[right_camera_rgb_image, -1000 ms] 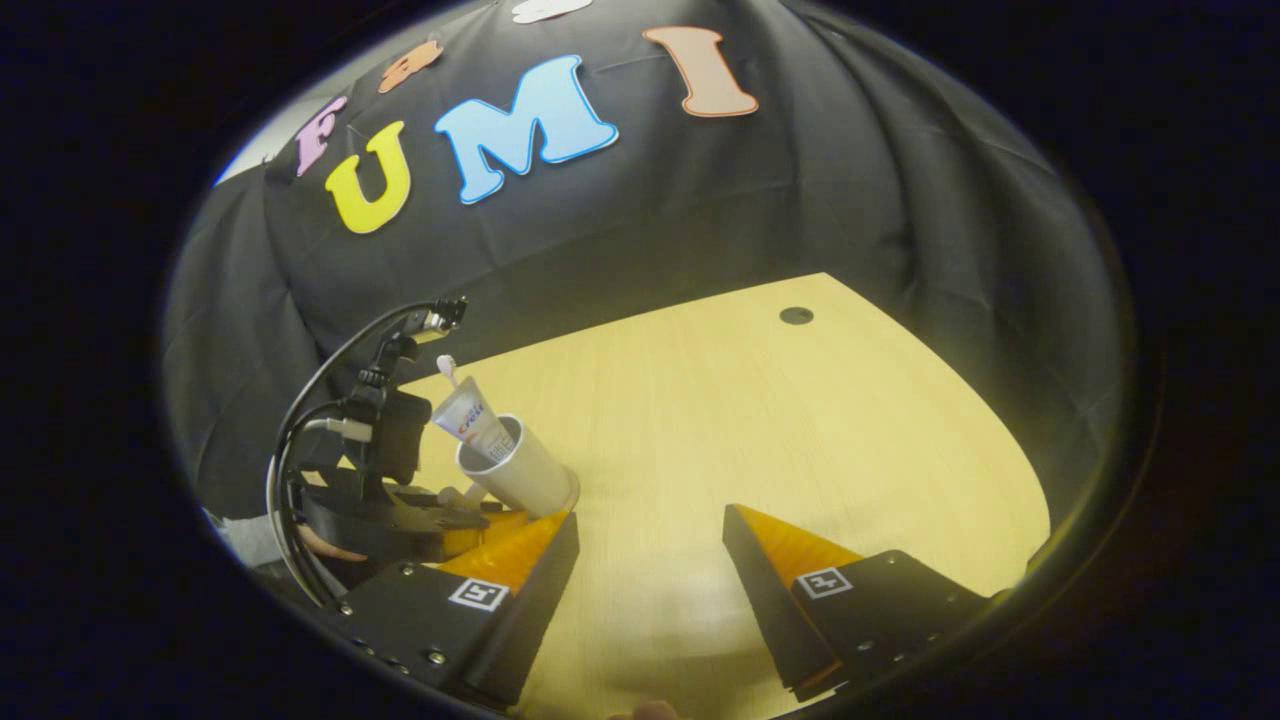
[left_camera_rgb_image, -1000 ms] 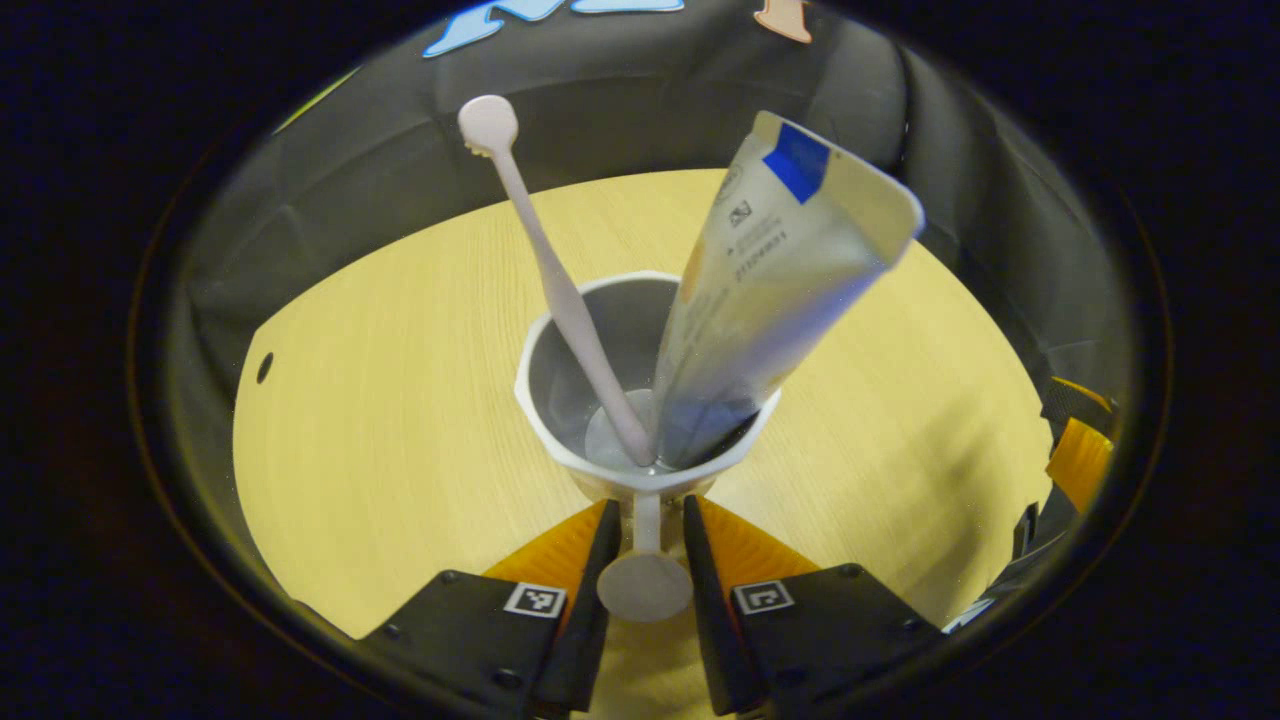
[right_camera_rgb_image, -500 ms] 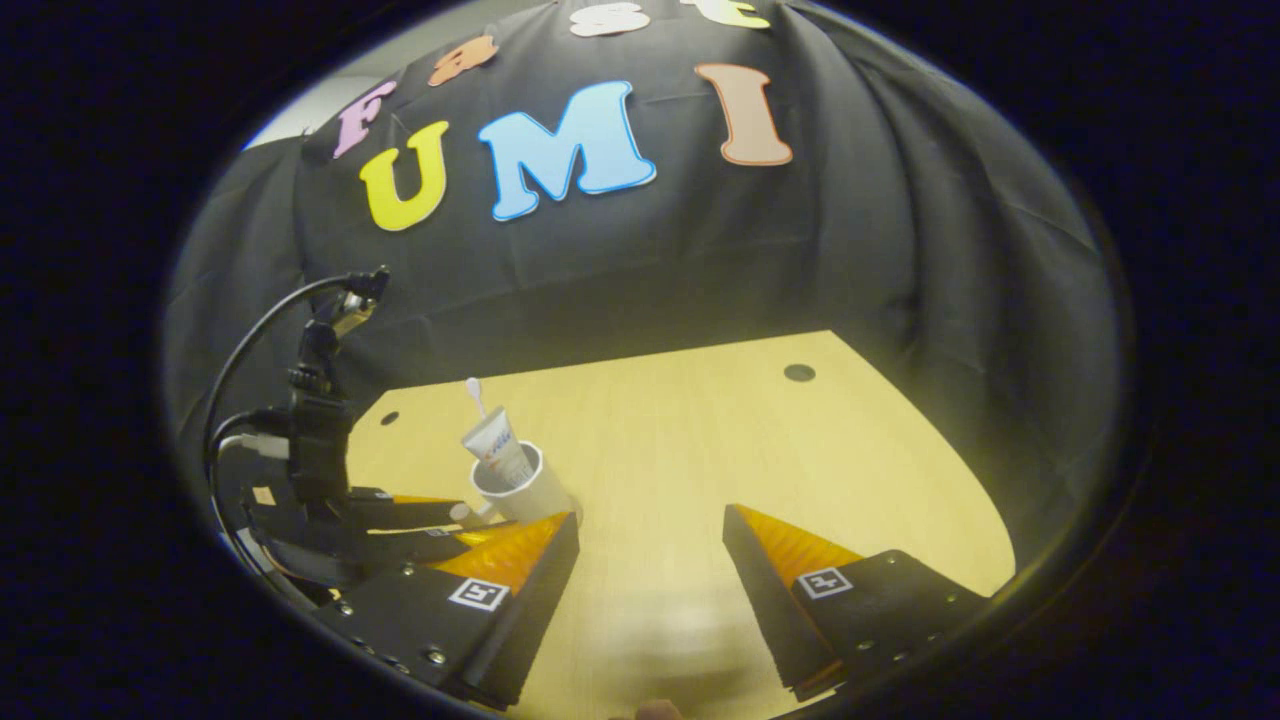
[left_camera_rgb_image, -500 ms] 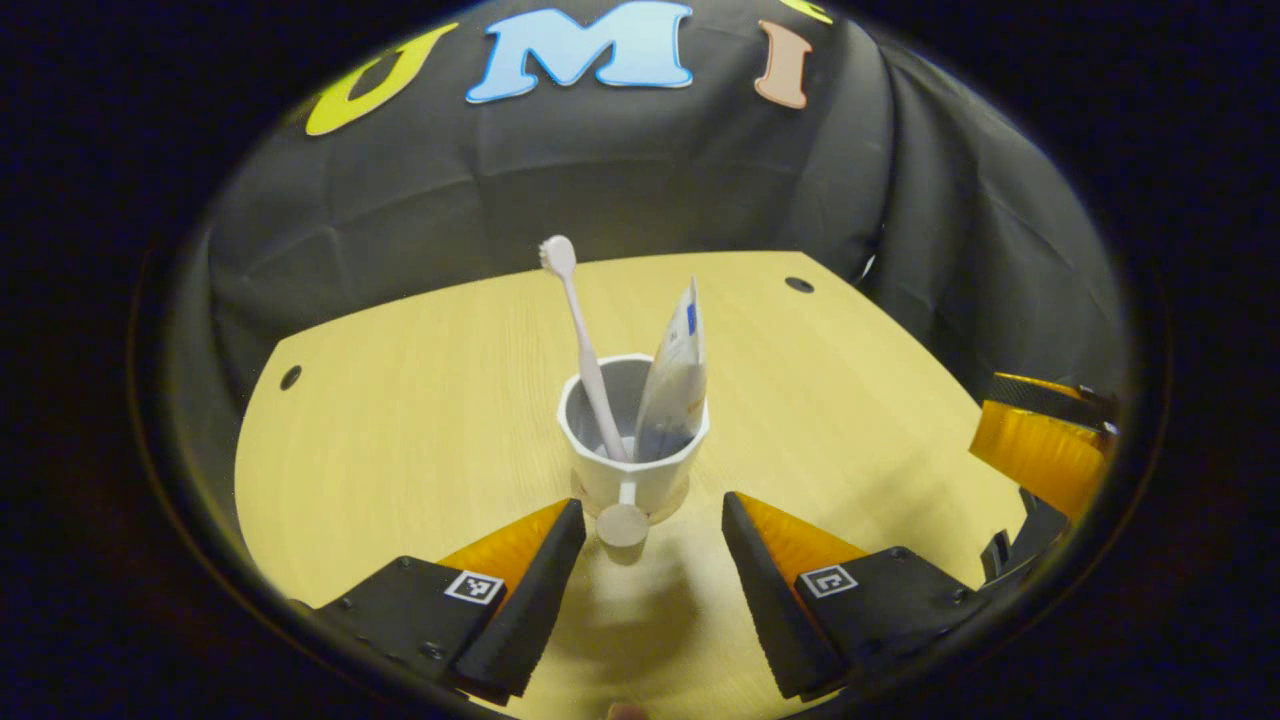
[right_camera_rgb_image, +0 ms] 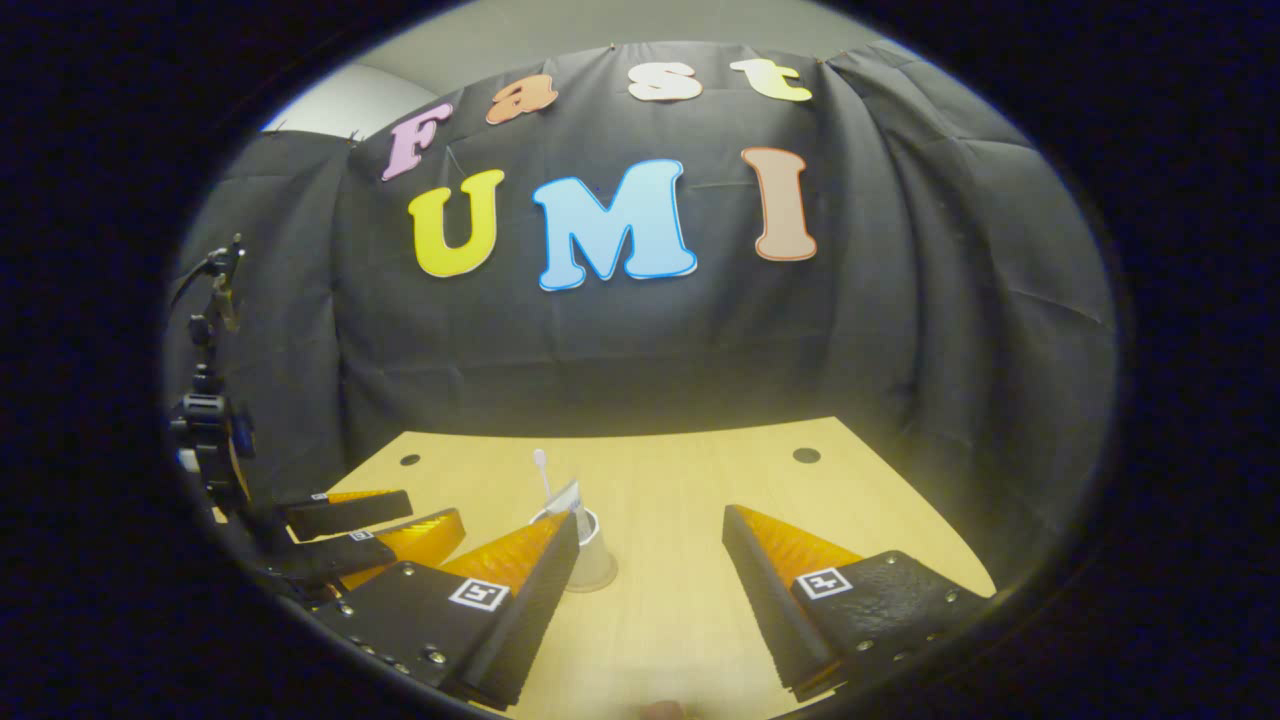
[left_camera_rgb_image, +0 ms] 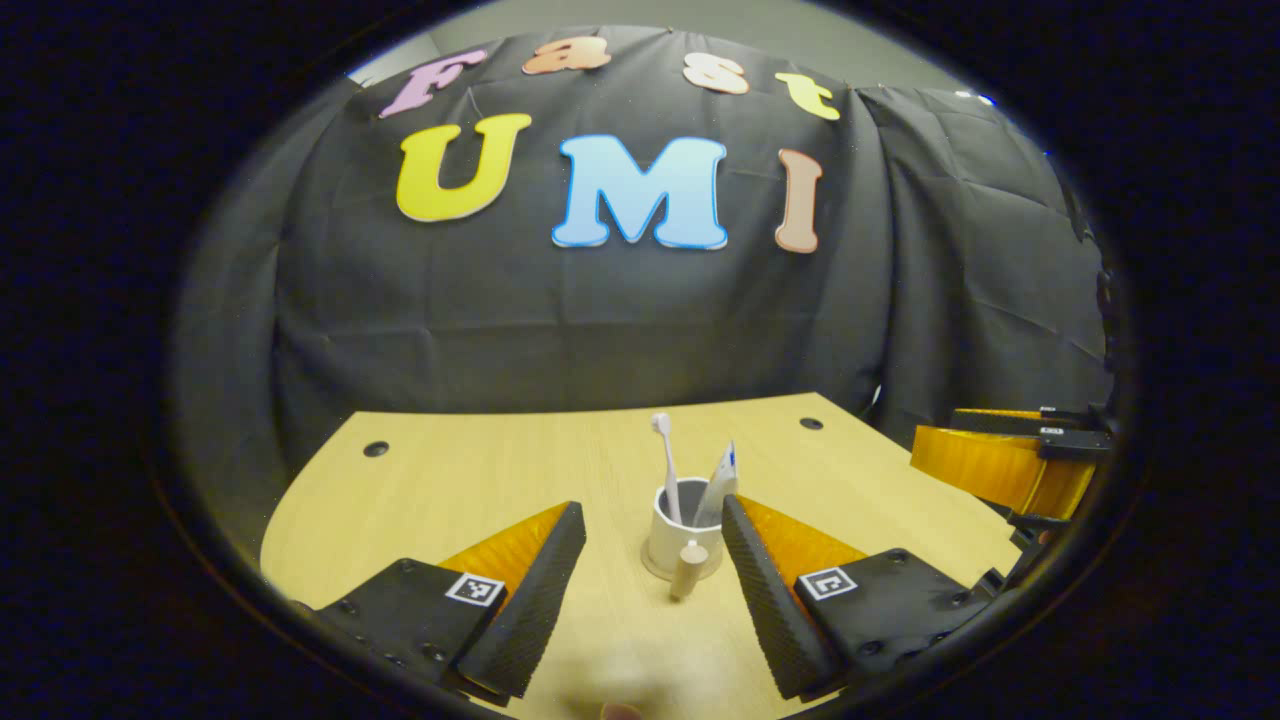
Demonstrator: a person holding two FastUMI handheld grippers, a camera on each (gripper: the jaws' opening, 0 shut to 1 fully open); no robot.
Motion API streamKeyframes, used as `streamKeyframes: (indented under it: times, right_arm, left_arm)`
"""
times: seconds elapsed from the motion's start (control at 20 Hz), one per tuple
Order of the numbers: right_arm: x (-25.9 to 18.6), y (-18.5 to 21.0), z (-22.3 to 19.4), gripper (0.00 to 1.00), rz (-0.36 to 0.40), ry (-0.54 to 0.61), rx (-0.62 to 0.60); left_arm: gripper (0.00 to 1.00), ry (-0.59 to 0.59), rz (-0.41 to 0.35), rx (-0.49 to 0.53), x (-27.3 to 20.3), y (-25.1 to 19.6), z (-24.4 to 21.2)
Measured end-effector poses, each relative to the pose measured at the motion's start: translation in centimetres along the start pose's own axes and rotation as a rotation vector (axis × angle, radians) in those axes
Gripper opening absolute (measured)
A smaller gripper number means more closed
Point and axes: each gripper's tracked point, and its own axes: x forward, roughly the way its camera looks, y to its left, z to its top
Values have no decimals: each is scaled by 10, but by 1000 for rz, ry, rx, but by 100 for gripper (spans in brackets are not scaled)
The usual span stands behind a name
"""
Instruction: Put the toothbrush and toothpaste on the desktop into the cup, then pick up the cup and place it on the coaster on the desktop.
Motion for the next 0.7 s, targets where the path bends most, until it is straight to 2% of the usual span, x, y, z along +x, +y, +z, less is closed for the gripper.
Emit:
streamKeyframes:
  times: [0.05,0.1,0.15,0.2,0.35,0.4,0.45,0.5,0.55,0.6,0.7]
  right_arm:
    - [-1,1,2,89,-1,-15,-3]
    - [-4,3,5,88,3,-31,-1]
    - [-5,7,9,89,6,-53,5]
    - [-7,11,14,89,8,-75,12]
    - [-11,15,18,88,9,-116,16]
    - [-11,17,16,80,9,-115,12]
    - [-11,19,15,88,7,-113,10]
    - [-14,19,14,80,3,-115,7]
    - [-16,22,14,88,3,-121,6]
    - [-18,24,15,93,2,-123,4]
    - [-21,27,12,93,-1,-121,-10]
  left_arm:
    - [99,-38,11,7,-6,3,7]
    - [99,-76,23,12,-15,6,15]
    - [91,-109,37,16,-23,11,21]
    - [99,-140,53,20,-34,16,30]
    - [99,-205,87,30,-52,28,41]
    - [99,-215,97,40,-58,31,44]
    - [99,-225,110,51,-63,35,47]
    - [99,-229,112,61,-68,35,50]
    - [82,-233,116,66,-71,37,51]
    - [99,-234,114,67,-72,38,50]
    - [99,-237,111,61,-73,42,48]
